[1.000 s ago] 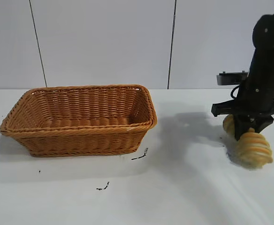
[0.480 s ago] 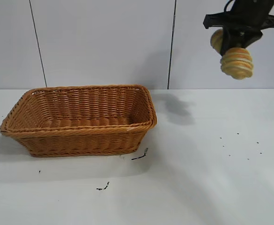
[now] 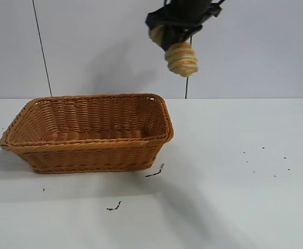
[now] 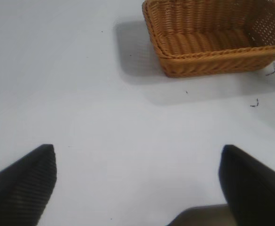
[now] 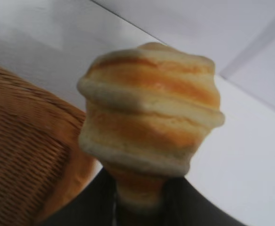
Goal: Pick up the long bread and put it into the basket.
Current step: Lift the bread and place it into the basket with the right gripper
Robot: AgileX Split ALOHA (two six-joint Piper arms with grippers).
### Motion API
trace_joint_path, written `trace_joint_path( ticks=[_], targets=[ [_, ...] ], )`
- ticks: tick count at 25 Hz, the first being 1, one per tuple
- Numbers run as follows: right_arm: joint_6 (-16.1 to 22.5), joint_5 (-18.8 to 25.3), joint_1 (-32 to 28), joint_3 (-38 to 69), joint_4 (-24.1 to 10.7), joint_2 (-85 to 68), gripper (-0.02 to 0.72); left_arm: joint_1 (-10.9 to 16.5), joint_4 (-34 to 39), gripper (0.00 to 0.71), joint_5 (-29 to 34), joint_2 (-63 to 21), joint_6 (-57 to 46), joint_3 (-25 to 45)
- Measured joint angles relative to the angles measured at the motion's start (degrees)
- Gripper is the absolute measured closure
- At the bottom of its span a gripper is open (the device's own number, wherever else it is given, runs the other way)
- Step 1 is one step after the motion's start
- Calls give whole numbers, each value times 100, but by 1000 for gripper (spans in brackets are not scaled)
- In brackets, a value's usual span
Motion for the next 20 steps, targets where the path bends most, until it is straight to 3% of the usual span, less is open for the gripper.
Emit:
trace_joint_path(
  ticks=[4,8,11,15,17,20],
  targets=[
    [-910,-174,354,-1,192,386,593,0,0,18,0,0,0,0],
    [-1522,-234,560,-1,235,839,593,0,0,18,0,0,0,0],
    [-1821,-281,636,-1,235,1103,593,0,0,18,0,0,0,0],
    [-1803,-295,638,-1,272,1184,581,0,0,18,0,0,0,0],
    [-1772,-331,638,-1,285,1184,507,0,0,18,0,0,0,0],
    [-1737,-345,638,-1,286,1184,255,0,0,18,0,0,0,0]
  ],
)
